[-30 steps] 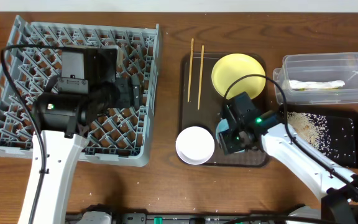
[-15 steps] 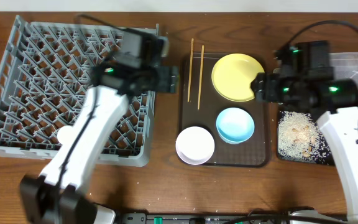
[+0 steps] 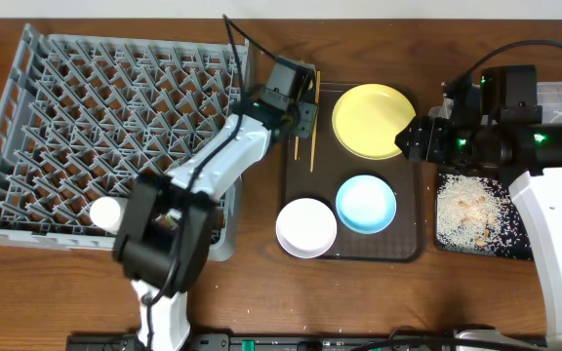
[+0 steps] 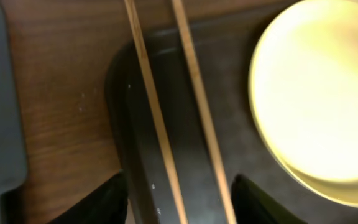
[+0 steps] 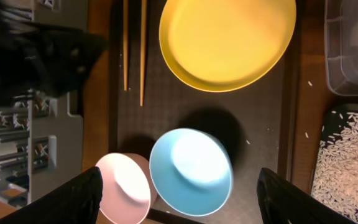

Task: Sort waste into correct bins and load items into the dishwasher
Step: 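Grasp a wooden chopstick on the dark tray with the left gripper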

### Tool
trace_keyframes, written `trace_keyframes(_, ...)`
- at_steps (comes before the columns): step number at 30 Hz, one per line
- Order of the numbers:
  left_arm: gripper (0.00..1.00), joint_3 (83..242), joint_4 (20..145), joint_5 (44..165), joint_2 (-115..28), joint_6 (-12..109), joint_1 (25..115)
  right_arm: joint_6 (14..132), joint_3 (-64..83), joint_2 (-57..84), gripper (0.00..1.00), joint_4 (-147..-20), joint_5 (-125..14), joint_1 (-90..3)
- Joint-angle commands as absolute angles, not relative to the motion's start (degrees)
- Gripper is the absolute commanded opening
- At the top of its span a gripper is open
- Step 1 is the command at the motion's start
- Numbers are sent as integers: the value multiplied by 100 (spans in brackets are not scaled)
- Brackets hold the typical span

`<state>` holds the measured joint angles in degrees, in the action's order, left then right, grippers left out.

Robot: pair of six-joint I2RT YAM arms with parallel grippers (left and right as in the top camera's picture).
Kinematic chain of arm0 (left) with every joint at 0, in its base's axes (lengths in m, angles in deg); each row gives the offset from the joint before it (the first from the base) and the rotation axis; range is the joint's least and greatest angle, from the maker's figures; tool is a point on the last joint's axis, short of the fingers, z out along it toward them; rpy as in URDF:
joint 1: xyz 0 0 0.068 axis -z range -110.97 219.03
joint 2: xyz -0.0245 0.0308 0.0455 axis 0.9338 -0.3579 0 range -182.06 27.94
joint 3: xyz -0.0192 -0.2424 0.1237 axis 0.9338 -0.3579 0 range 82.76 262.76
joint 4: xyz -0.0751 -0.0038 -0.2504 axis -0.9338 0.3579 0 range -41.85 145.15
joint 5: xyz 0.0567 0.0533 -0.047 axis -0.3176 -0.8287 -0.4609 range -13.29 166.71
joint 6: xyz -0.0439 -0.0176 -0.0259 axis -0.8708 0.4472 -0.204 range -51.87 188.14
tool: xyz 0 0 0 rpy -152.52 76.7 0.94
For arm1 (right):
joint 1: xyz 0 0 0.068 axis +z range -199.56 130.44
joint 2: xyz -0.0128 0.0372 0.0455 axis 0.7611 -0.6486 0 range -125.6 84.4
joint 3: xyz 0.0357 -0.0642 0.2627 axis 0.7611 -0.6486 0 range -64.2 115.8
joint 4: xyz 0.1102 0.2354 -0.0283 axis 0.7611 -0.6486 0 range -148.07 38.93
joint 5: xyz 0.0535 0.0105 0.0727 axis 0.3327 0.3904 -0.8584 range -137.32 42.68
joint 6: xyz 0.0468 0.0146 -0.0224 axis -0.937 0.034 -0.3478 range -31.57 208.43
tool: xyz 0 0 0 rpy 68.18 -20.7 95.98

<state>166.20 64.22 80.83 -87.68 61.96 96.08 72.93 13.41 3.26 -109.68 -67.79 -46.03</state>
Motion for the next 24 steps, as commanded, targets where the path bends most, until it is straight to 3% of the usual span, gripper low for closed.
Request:
trace_keyframes(1, 50, 16730, 6265, 7921, -9098, 6205, 9586, 7236, 1378, 339, 77, -10985, -6877, -4649)
trace_keyframes(7, 45, 16727, 6099, 7926, -9450, 5921, 9586, 7238, 1376, 339, 77, -11005, -6875, -4649)
trace_keyframes(19, 23, 16723, 6131, 7923, -9655, 5923, 9586, 7236, 1376, 339, 77, -11003, -6875, -4649)
trace_keyframes(24, 23, 16660, 6145, 7921, -9657, 5927, 9636, 7236, 1376, 339, 76, -11007, -6875, -4649)
